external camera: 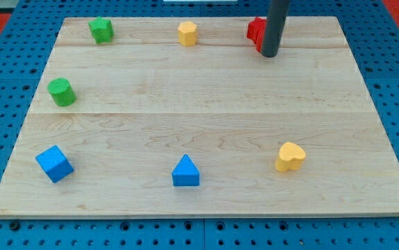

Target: Place the yellow hexagon above the yellow heart

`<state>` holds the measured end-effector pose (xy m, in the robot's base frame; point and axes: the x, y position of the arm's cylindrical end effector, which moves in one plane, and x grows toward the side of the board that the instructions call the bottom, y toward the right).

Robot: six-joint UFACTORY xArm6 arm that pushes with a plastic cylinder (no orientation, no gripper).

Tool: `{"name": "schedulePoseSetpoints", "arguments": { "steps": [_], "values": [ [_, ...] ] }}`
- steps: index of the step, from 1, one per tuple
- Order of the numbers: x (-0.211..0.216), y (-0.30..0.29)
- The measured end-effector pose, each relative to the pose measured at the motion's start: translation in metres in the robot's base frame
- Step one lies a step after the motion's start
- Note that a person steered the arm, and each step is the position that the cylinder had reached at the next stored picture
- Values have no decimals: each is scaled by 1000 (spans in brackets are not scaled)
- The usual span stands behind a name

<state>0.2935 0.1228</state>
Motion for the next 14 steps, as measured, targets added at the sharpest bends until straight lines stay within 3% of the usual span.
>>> {"name": "schedulePoseSetpoints", "arguments": {
  "steps": [1,4,5,6,7,9,10,11,12,13,14],
  "values": [
    [14,-21],
    [-78,-43],
    [-96,-103],
    [-93,-115],
    [-46,-118],
    [-101,-136],
    [-91,-216],
    [-58,-184],
    [-51,-170],
    [-76,-184],
    [-78,-159]
  ]
}}
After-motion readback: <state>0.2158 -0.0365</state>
